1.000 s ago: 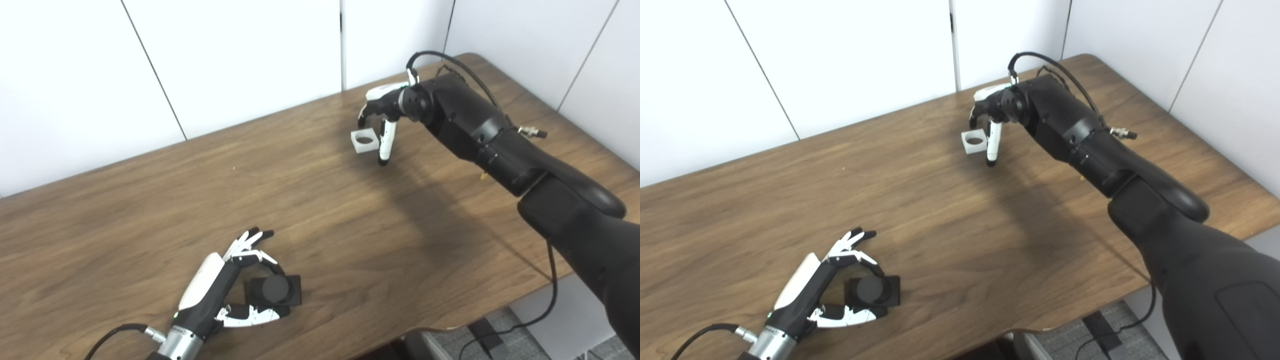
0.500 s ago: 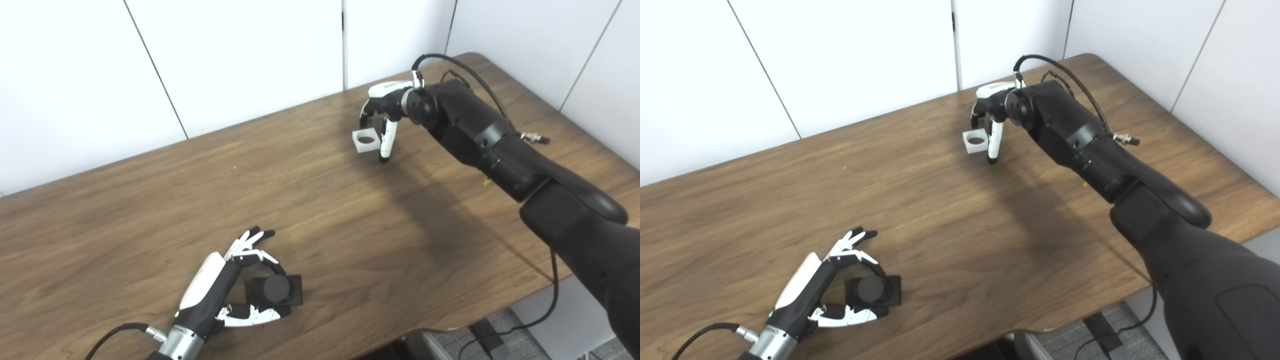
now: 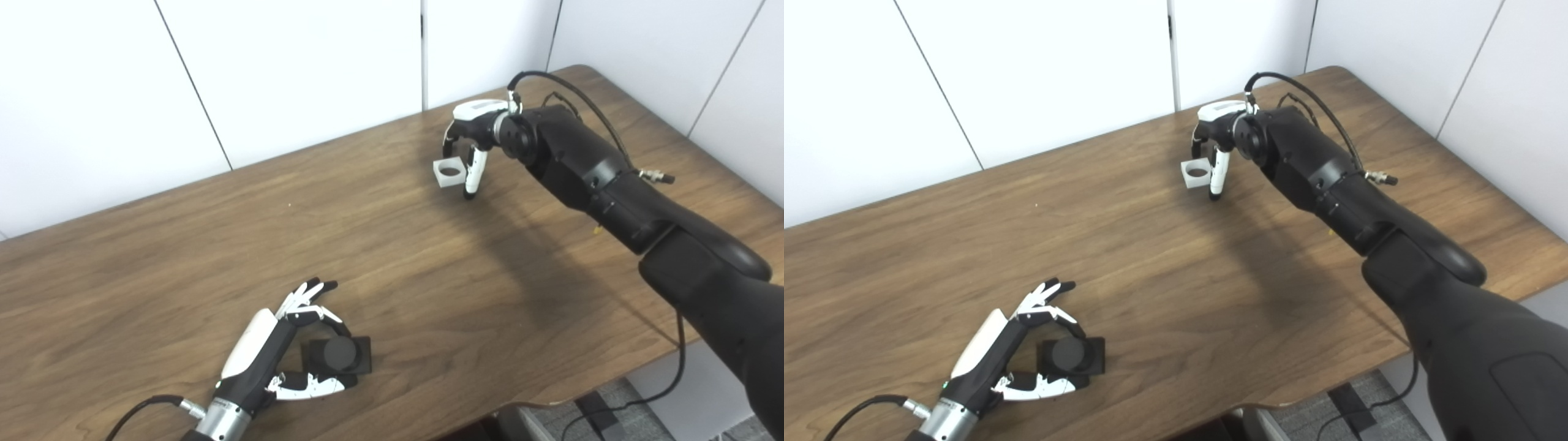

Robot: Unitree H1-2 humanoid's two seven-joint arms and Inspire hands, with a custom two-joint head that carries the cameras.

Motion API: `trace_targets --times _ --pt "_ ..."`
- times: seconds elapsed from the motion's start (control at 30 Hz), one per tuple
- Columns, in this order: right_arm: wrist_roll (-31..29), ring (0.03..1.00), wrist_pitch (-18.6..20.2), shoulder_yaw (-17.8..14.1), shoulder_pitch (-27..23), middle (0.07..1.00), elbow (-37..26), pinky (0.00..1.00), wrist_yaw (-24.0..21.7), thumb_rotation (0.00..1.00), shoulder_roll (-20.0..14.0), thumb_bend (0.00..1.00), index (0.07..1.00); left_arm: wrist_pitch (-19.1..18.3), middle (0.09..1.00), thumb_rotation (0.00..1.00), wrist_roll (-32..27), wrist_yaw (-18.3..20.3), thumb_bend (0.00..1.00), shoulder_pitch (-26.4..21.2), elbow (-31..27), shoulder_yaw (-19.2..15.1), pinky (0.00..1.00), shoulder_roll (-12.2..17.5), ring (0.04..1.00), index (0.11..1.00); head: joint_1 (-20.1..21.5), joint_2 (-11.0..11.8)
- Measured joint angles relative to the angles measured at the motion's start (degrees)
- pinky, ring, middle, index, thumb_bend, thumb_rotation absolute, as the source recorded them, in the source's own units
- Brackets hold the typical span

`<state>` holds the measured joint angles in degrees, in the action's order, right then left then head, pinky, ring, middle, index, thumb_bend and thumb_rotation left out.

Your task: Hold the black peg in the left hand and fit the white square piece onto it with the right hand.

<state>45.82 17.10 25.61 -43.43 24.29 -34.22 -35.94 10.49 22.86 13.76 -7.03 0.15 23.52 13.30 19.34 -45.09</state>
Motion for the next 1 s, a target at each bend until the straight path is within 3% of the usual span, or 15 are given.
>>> trace_targets --times 0.2,0.37,0.6,0.77,0.8,0.83,0.9,1.0 --pt "0.5 0.893 0.2 0.3 0.2 0.909 -0.1 0.78 0.6 0.2 0.4 0.83 0.733 -0.1 0.941 0.07 0.0 0.0 0.52 0.0 0.0 0.0 1.0 0.0 1.0 0.487 -0.2 -0.1" --pt "0.8 0.844 0.3 0.3 0.8 0.844 -0.5 0.73 1.5 0.19 0.5 0.85 0.729 -0.2 0.94 0.07 0.0 0.0 0.52 0.0 0.0 0.0 1.0 0.0 1.0 0.487 -0.4 -0.2" --pt "0.8 0.88 0.8 0.3 1.1 0.86 -0.5 0.79 2.3 0.18 0.7 0.85 0.738 -0.3 0.941 0.07 0.0 0.0 0.52 -0.1 0.0 0.0 1.0 0.0 1.0 0.488 -0.4 -0.3" --pt "0.6 0.864 0.6 0.2 1.6 0.844 -0.5 0.78 4.2 0.17 0.8 0.82 0.658 -0.3 0.942 0.07 0.0 0.0 0.52 -0.1 0.0 0.1 1.0 0.0 1.0 0.488 -0.4 -0.3" --pt "0.6 0.852 0.2 0.0 1.8 0.833 -0.5 0.76 5.1 0.15 0.8 0.81 0.63 -0.3 0.942 0.07 0.0 0.0 0.52 -0.1 0.0 0.1 1.0 0.0 1.0 0.488 -0.4 -0.3" --pt "0.4 0.845 -0.1 -0.2 2.1 0.828 -0.5 0.76 6.0 0.15 0.8 0.67 0.563 -0.3 0.942 0.07 0.0 0.1 0.52 -0.1 0.0 0.1 1.0 0.0 1.0 0.488 -0.4 -0.3" --pt "-0.1 0.833 -0.5 -0.8 2.7 0.816 -0.6 0.76 7.6 0.14 0.9 0.55 0.506 -0.3 0.943 0.07 0.0 0.1 0.52 -0.1 0.0 0.1 1.0 0.0 1.0 0.488 -0.6 -0.3" --pt "-0.9 0.825 -2.4 -1.4 3.7 0.804 -0.9 0.75 10.1 0.14 0.9 0.53 0.491 -0.4 0.943 0.07 0.0 0.1 0.52 -0.1 0.0 0.0 1.0 0.0 1.0 0.488 -0.6 -0.3"
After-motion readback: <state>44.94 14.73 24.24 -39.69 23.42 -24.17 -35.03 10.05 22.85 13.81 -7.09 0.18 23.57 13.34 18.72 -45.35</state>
